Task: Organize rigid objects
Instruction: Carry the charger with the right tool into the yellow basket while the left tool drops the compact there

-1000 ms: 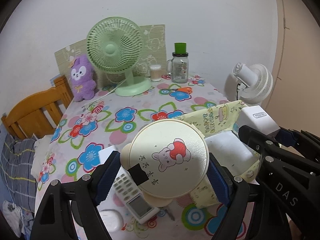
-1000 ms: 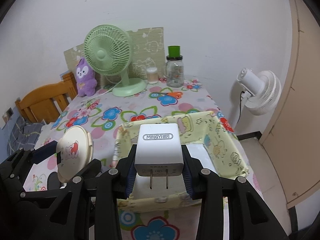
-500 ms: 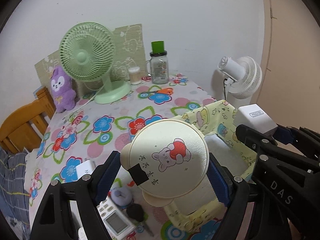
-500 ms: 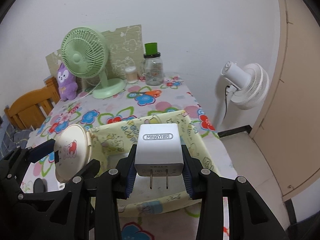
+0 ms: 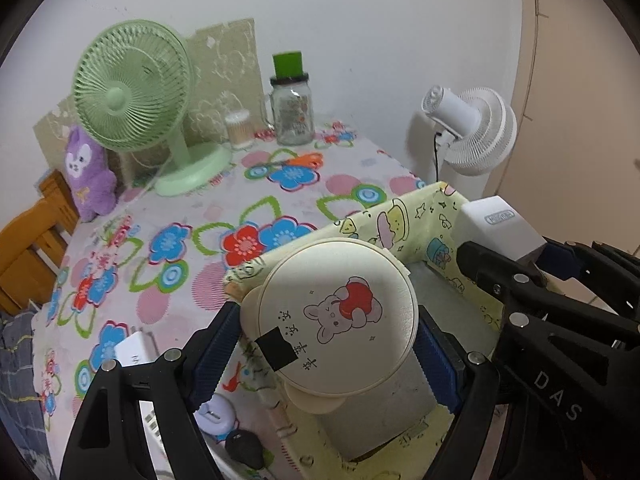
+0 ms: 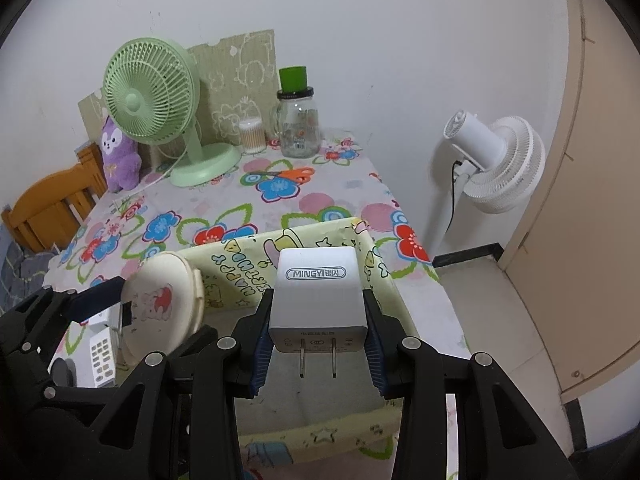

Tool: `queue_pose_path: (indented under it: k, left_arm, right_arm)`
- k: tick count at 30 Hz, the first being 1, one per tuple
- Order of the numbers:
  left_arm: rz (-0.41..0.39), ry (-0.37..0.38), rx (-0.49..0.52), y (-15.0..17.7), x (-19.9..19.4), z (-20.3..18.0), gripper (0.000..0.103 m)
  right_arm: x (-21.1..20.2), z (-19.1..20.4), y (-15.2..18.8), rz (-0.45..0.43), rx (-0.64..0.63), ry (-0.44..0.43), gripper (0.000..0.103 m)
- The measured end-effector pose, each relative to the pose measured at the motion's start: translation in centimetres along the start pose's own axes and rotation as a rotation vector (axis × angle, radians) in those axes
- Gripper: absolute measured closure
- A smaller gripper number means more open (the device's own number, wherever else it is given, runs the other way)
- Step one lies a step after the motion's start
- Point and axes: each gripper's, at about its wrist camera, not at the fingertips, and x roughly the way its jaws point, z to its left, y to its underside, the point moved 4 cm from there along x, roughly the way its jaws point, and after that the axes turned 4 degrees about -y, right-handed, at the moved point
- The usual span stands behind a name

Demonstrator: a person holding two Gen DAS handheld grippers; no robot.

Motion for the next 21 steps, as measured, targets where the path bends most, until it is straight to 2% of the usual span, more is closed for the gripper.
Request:
queue_pose_path:
  k: [3,12,17,21]
  left_arm:
    - [0.0,-0.014,0.024,-0.4,0.5,-0.2,0.018]
    - [0.049,0.033,0.048,-0.6,2.1,-0.8,0.018]
    - [0.082,0.007,0.073,-0.8,2.7,-1.0,0.017]
    - [0.11,0.024,0.103,-0.7,3.0,-1.6,0.005]
  right_arm:
    - [1.0,-0.1,-0.3,0.02,-0.012,-0.011,0.06]
    - [3.8,0.3,-0.8,0.078,-0.03,-0.045,0.06]
    - [4.7,0.4,-1.0,0.095,-0.027,-0.036,0.06]
    - [5.2,0.2,-0.9,0.108,-0.017,-0.021,0.06]
